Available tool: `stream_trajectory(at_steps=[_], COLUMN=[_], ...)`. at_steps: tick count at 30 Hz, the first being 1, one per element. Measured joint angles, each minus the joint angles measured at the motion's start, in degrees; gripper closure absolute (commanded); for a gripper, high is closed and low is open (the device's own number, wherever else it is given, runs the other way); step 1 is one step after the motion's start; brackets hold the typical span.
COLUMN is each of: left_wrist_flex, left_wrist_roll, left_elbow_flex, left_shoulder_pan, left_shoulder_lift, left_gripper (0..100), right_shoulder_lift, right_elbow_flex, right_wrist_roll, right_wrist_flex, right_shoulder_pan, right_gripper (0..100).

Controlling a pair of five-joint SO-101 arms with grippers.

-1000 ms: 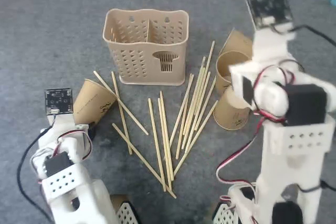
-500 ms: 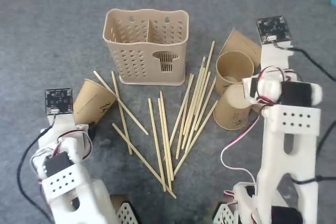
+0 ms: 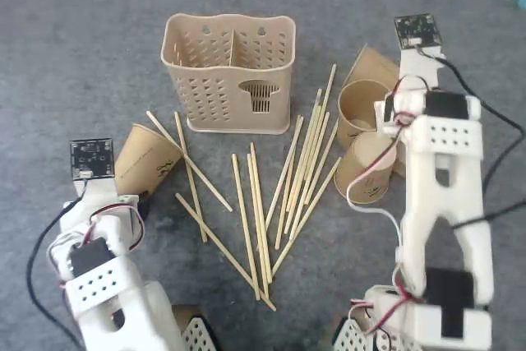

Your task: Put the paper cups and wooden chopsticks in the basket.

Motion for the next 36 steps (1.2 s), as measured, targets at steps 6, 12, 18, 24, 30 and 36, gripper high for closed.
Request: stream_trajectory(at_steps=[6,12,18,24,30,36], left_wrist_flex=[0.0,0.0,0.0,0.0,0.0,0.0], left_wrist_roll=[0.0,0.0,0.0,0.0,0.0,0.0], left_elbow_flex=[0.0,0.0,0.0,0.0,0.0,0.0], left_shoulder_pan=[0.0,0.0,0.0,0.0,0.0,0.0], left_shoulder_lift=[0.0,0.0,0.0,0.0,0.0,0.0], left_gripper=[70,70,70,70,70,70], right_shoulder_lift=[8.1,14.5,16.0,16.0,16.0,16.0], right_elbow_flex=[-3.8,-3.9,-5.5,-12.4,-25.3,-40.2], right_wrist_roll=[-2.4,-3.1,-3.1,-3.3,-7.3,-10.5], right_wrist_flex=[-4.8,-8.1,-8.6,-3.0,6.9,14.9], right_shoulder_pan=[0.0,0.0,0.0,0.0,0.0,0.0], right_gripper=[82.2,83.1,97.5,99.1,99.1,99.1])
